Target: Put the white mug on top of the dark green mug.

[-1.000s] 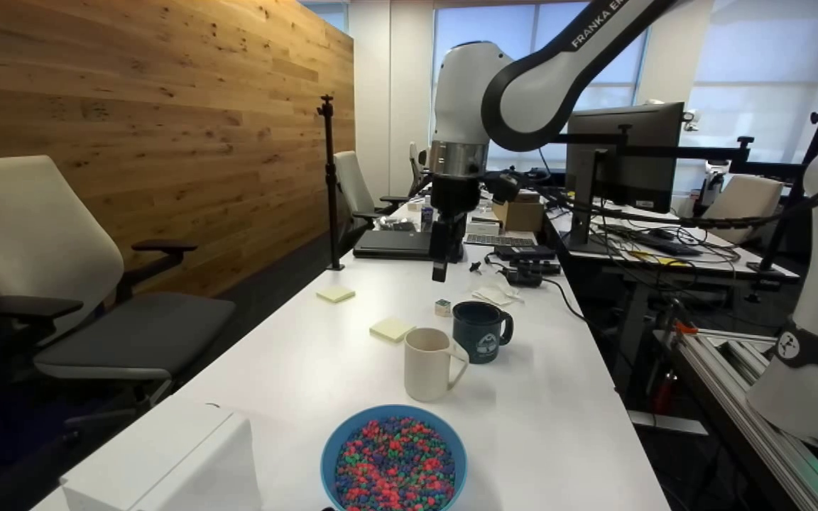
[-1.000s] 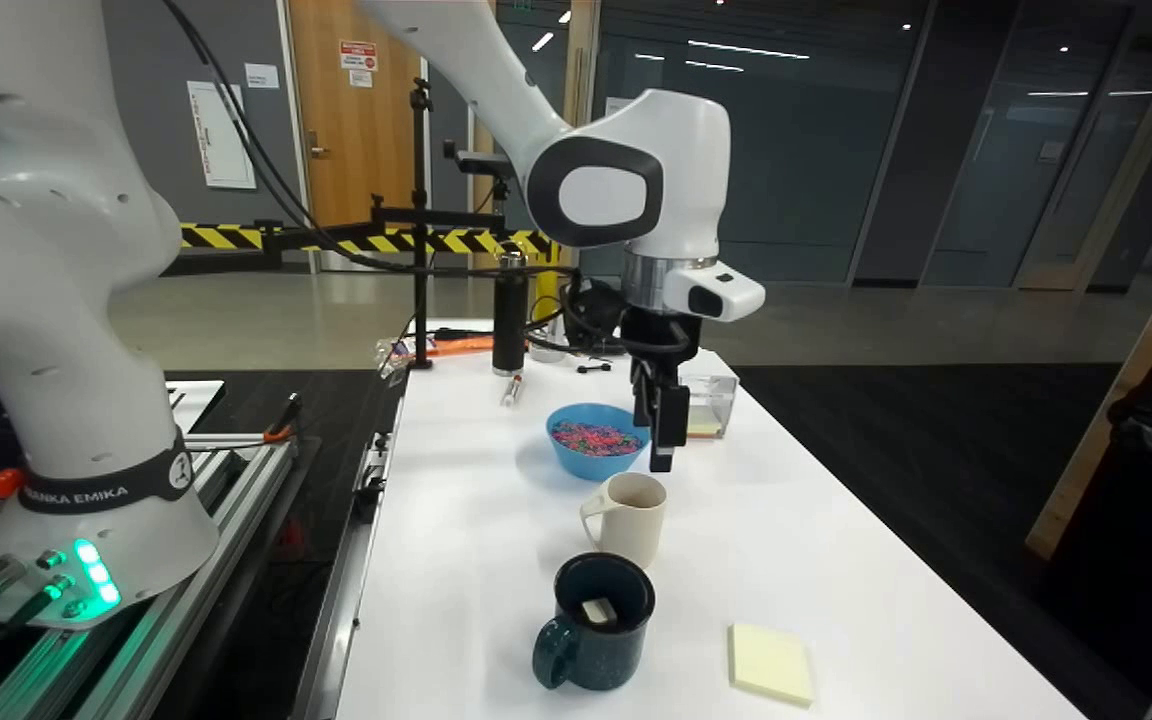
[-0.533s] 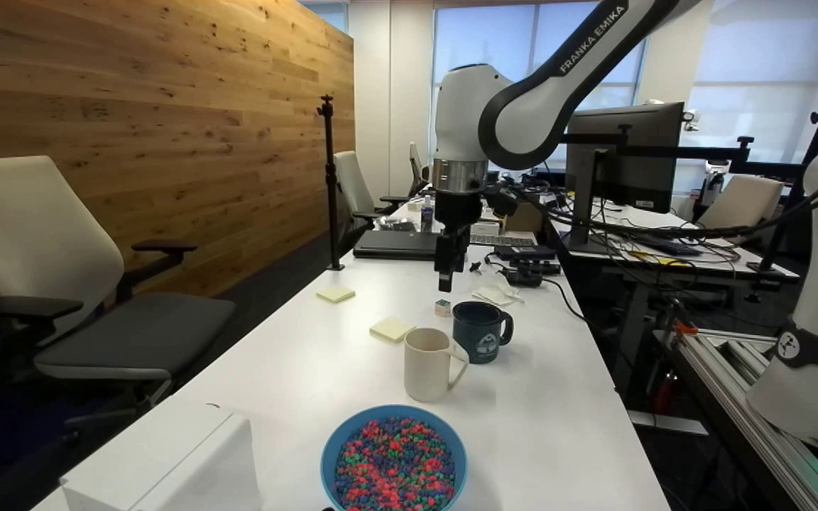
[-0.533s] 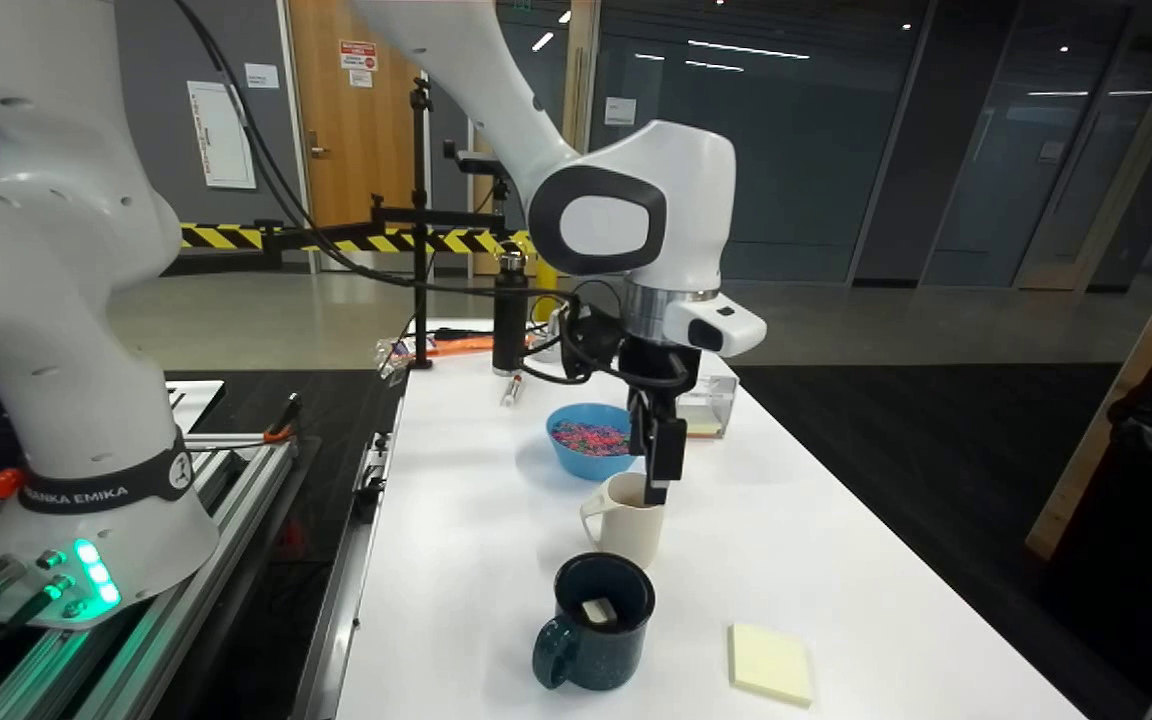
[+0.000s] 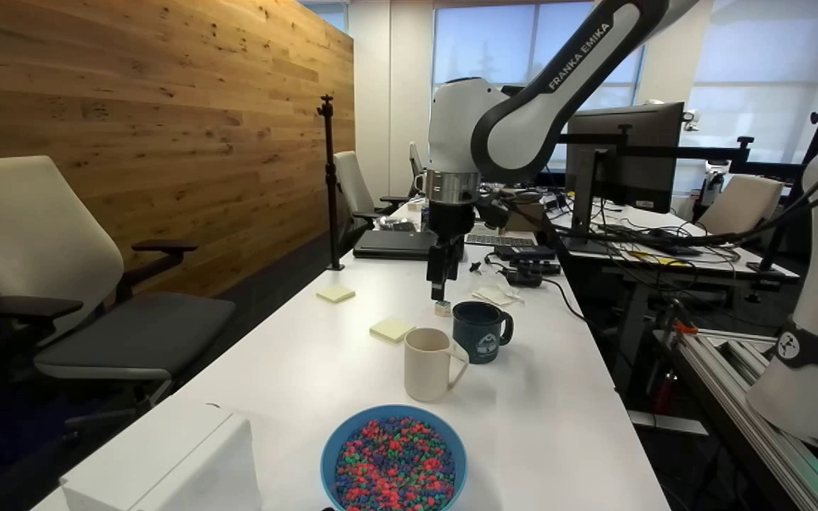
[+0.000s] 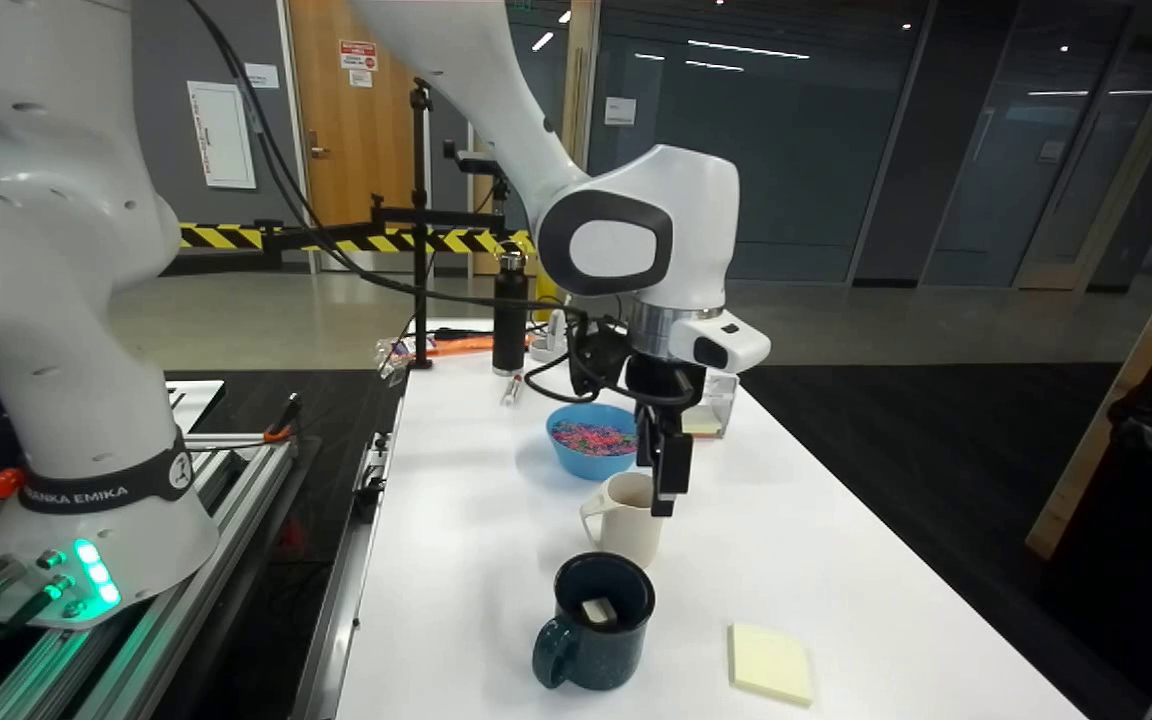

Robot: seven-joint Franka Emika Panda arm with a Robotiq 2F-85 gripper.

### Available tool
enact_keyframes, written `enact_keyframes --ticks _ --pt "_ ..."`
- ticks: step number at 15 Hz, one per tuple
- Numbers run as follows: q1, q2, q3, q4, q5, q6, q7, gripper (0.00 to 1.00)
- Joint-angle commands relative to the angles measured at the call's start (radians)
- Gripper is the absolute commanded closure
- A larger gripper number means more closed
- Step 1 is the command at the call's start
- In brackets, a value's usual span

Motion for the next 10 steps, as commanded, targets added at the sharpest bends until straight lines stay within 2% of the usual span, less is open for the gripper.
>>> enact_keyframes --ticks 1,10 --pt "0.023 0.040 -0.003 0.041 -0.024 0.005 0.037 0.00" --pt "0.086 0.088 -0.005 0.094 -0.039 -0.015 0.091 0.00"
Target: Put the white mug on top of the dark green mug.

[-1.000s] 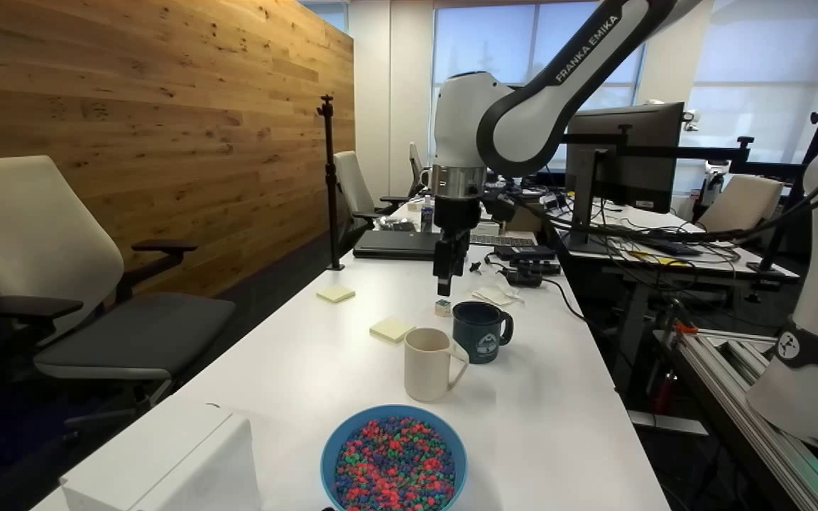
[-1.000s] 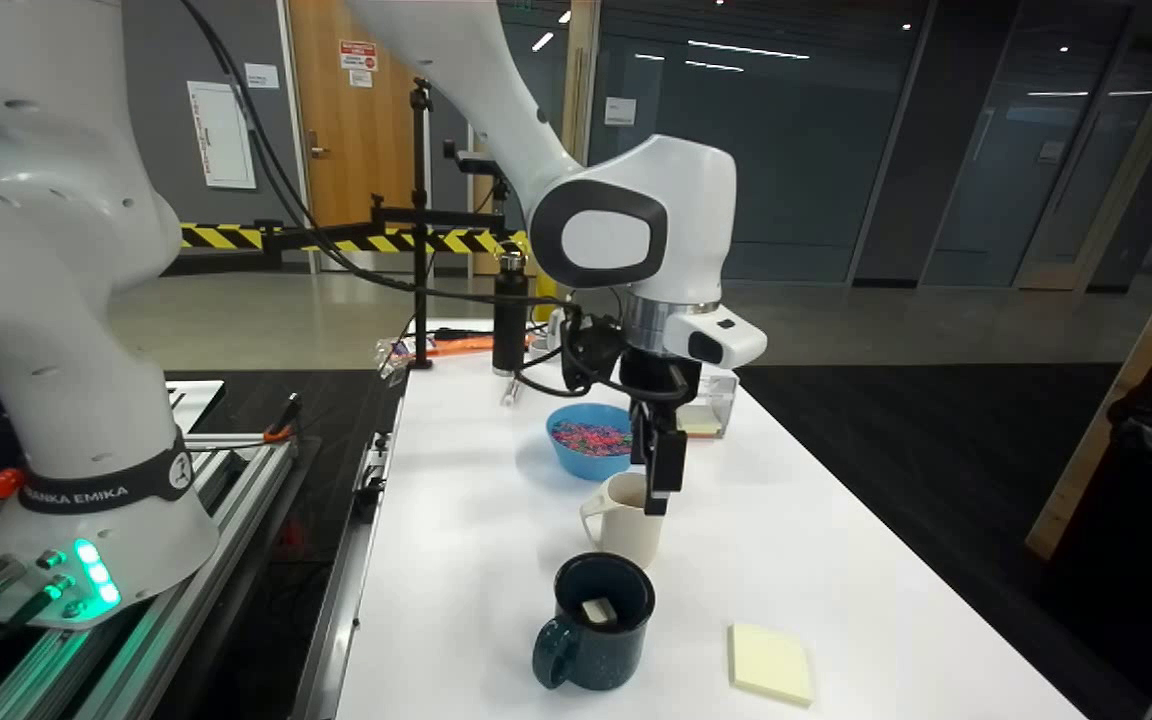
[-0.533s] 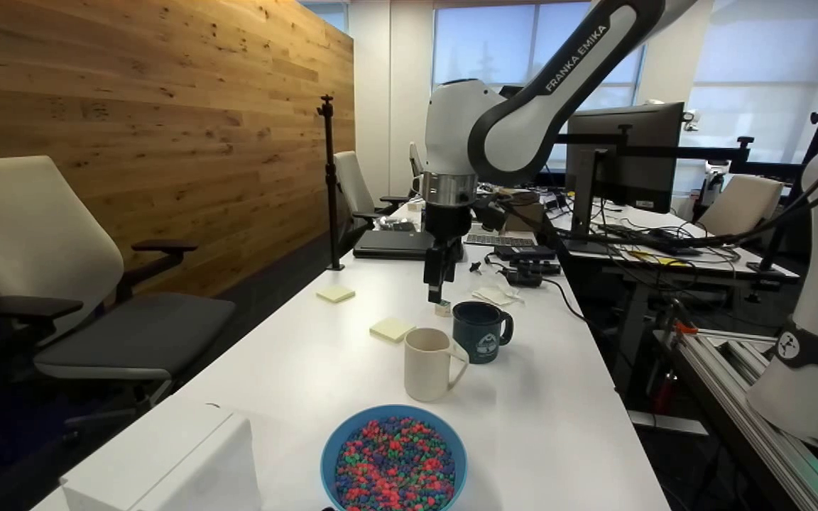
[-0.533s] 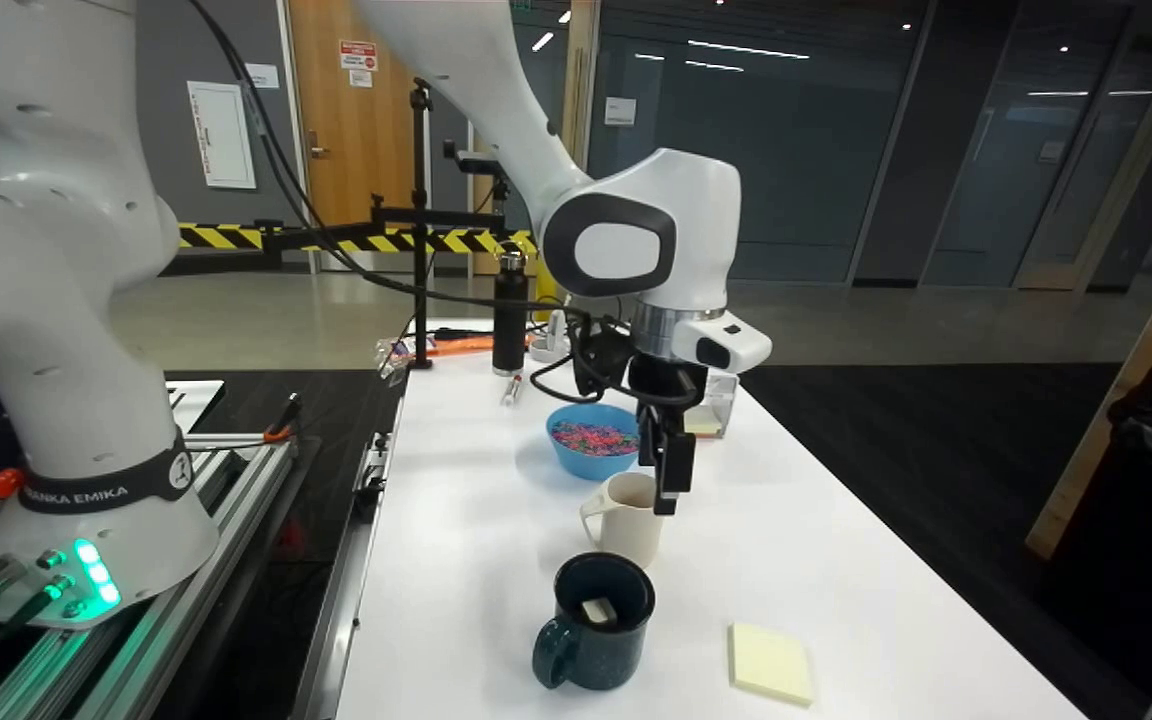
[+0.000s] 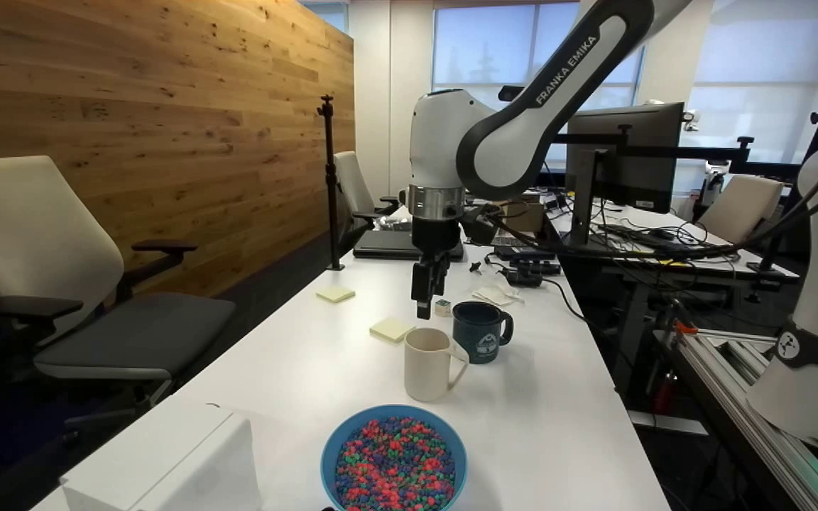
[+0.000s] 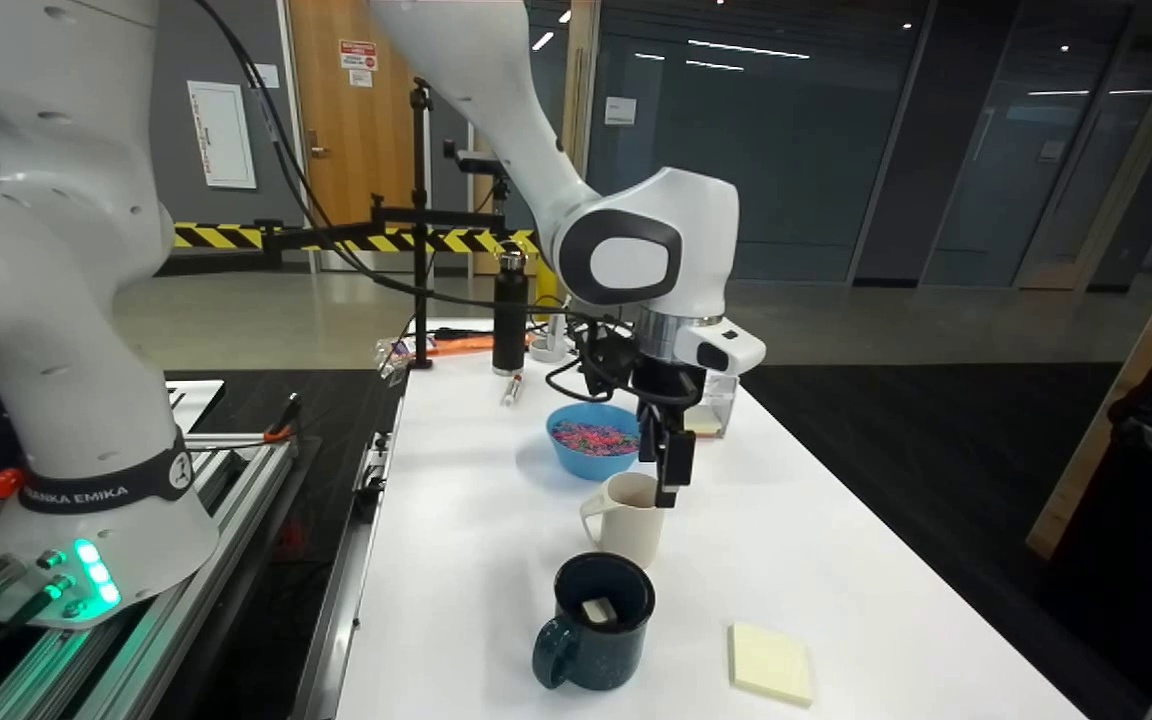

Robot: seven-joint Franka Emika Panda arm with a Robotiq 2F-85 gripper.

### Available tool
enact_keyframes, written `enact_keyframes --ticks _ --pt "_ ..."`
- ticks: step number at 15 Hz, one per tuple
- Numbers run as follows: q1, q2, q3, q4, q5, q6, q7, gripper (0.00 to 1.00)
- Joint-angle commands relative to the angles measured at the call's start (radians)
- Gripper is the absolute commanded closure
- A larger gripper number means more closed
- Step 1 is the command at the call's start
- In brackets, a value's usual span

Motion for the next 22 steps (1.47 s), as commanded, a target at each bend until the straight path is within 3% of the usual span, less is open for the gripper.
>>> enact_keyframes --ticks 1,5,6,9,16,22 --pt "0.023 0.011 -0.008 0.033 -0.044 -0.012 0.055 0.00" --pt "0.037 -0.021 -0.012 0.030 -0.061 -0.022 0.098 0.00" --pt "0.019 0.000 0.002 0.023 -0.030 -0.002 0.047 0.00" --pt "0.022 -0.003 0.002 0.030 -0.031 -0.003 0.062 0.00" --pt "0.012 0.093 0.001 0.068 -0.130 0.079 -0.129 0.00" --pt "-0.007 0.168 0.019 0.088 -0.107 0.176 -0.231 0.00"
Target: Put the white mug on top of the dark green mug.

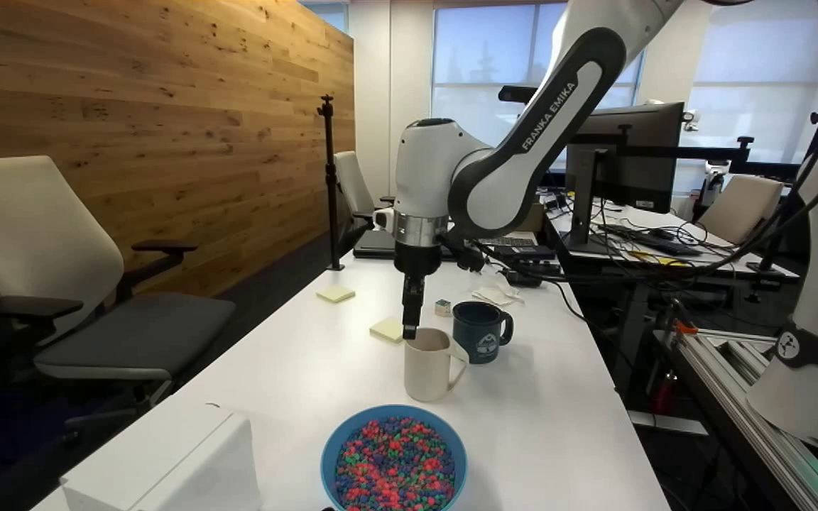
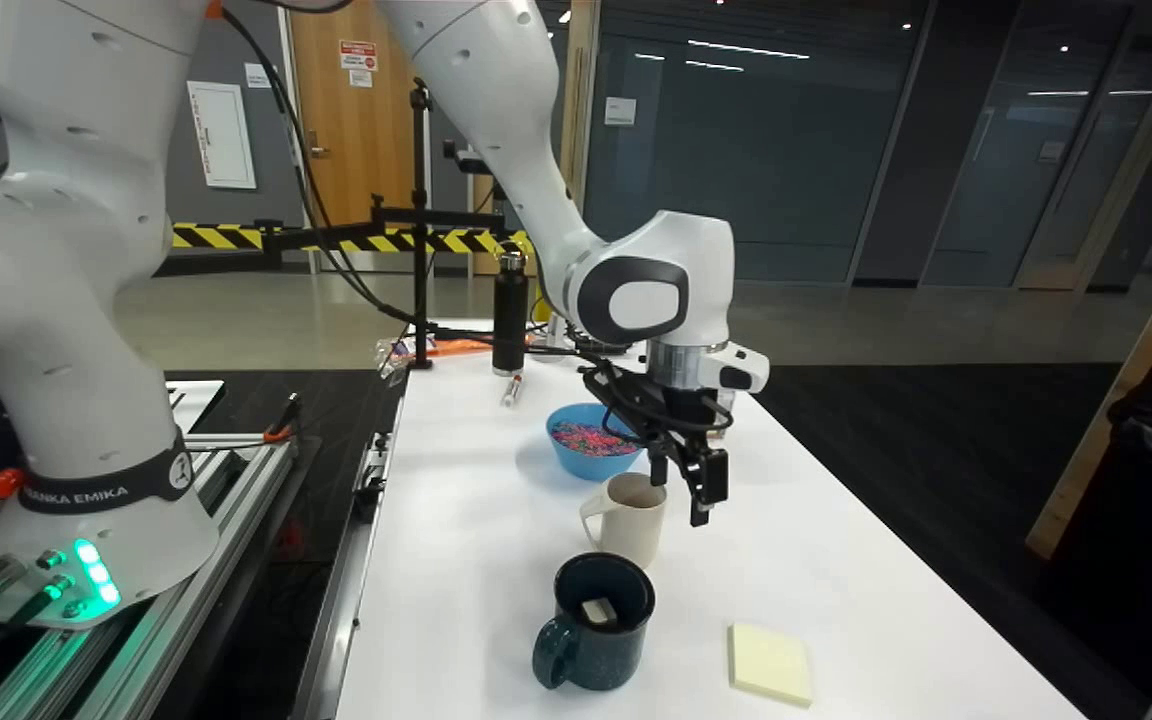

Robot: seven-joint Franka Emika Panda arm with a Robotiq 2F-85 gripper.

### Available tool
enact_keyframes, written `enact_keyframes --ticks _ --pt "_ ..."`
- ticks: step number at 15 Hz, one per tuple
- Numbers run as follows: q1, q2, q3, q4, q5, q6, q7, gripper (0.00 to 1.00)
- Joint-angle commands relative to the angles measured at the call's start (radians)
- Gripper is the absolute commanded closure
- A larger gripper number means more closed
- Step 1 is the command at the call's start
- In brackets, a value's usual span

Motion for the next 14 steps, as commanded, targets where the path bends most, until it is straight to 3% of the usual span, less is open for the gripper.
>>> enact_keyframes --ticks 1,14 --pt "-0.026 0.045 0.020 0.028 -0.002 0.046 -0.057 0.00" --pt "-0.009 0.026 0.036 0.011 0.000 0.069 -0.040 0.00"
